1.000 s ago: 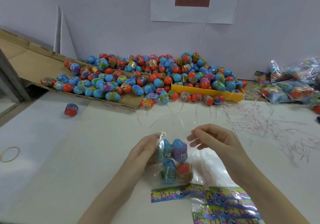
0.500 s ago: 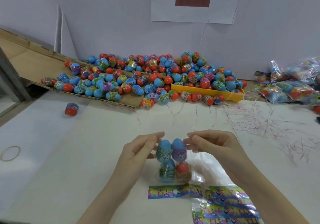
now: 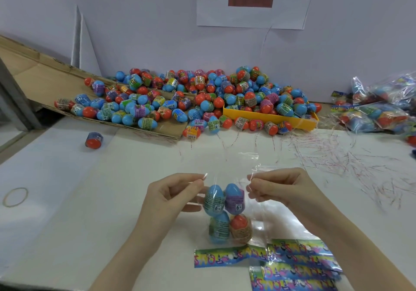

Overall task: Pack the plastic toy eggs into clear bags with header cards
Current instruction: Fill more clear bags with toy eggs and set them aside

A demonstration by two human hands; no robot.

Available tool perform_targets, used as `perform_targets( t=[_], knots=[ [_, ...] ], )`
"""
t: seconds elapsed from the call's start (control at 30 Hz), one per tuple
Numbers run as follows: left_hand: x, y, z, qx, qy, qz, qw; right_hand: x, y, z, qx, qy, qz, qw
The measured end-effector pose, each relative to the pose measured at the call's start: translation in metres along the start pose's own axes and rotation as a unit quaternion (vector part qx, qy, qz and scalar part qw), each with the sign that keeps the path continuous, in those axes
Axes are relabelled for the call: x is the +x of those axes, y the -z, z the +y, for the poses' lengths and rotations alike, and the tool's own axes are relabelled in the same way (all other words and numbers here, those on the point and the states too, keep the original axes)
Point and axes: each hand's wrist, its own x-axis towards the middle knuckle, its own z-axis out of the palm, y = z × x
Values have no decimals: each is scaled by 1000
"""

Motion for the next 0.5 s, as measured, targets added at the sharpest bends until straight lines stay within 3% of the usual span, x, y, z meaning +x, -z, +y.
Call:
perform_targets(
  t=[0.5],
  knots=[
    [1,1,2,19,-7,11,1000,-2,-3,-8,-47,13,15,999]
  ],
)
